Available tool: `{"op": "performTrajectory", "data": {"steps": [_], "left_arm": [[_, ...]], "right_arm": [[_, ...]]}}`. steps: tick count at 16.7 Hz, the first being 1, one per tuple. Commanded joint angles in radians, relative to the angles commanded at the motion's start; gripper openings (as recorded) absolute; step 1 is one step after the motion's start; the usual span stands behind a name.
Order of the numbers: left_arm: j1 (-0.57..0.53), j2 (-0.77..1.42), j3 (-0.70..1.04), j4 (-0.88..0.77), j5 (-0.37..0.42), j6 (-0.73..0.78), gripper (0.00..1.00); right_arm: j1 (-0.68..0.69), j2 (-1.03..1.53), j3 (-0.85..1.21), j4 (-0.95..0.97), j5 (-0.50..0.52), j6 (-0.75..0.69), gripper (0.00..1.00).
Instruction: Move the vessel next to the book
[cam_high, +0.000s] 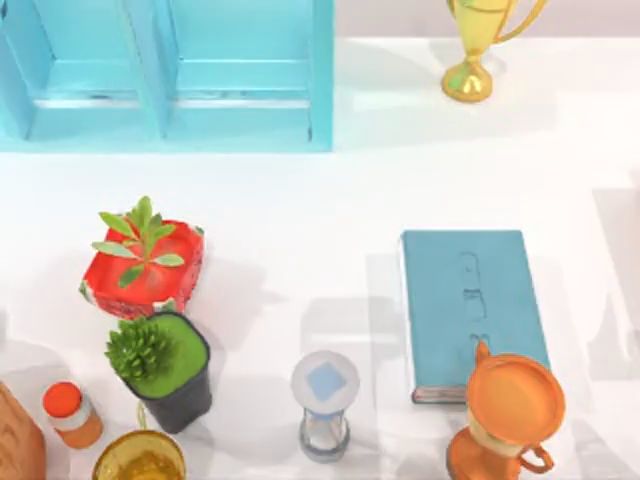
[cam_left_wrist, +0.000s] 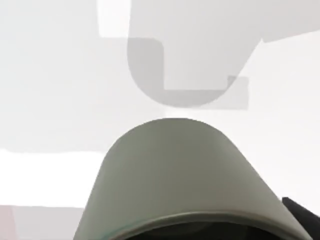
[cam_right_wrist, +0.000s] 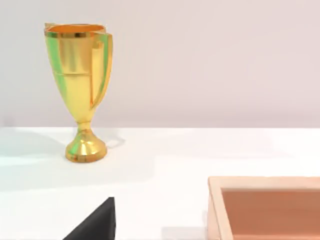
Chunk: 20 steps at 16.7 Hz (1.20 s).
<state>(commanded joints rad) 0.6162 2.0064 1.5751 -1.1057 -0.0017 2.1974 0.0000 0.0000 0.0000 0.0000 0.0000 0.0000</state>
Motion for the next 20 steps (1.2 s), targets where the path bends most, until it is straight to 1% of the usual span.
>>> {"op": "performTrajectory", "data": {"steps": [7,9,10,12,14,17,20], "left_arm": [[-0.017,0.003,0.0,-0.017,0.002,-0.006,0.0],[-0.056,-0.007,0.022,-0.021,-0.003,-0.047,0.0],[-0.093,-0.012,0.045,-0.026,-0.007,-0.084,0.0],[-0.19,-0.021,0.108,-0.037,-0.019,-0.185,0.0],[-0.325,-0.025,0.193,-0.053,-0.033,-0.324,0.0],[-0.549,-0.021,0.341,-0.085,-0.057,-0.563,0.0],[-0.773,-0.004,0.507,-0.135,-0.077,-0.85,0.0]], "right_arm": [[0.0,0.0,0.0,0.0,0.0,0.0,1.0],[0.0,0.0,0.0,0.0,0.0,0.0,1.0],[0.0,0.0,0.0,0.0,0.0,0.0,1.0],[0.0,0.0,0.0,0.0,0.0,0.0,1.0],[0.0,0.0,0.0,0.0,0.0,0.0,1.0],[0.0,0.0,0.0,0.0,0.0,0.0,1.0],[0.0,0.0,0.0,0.0,0.0,0.0,1.0]]}}
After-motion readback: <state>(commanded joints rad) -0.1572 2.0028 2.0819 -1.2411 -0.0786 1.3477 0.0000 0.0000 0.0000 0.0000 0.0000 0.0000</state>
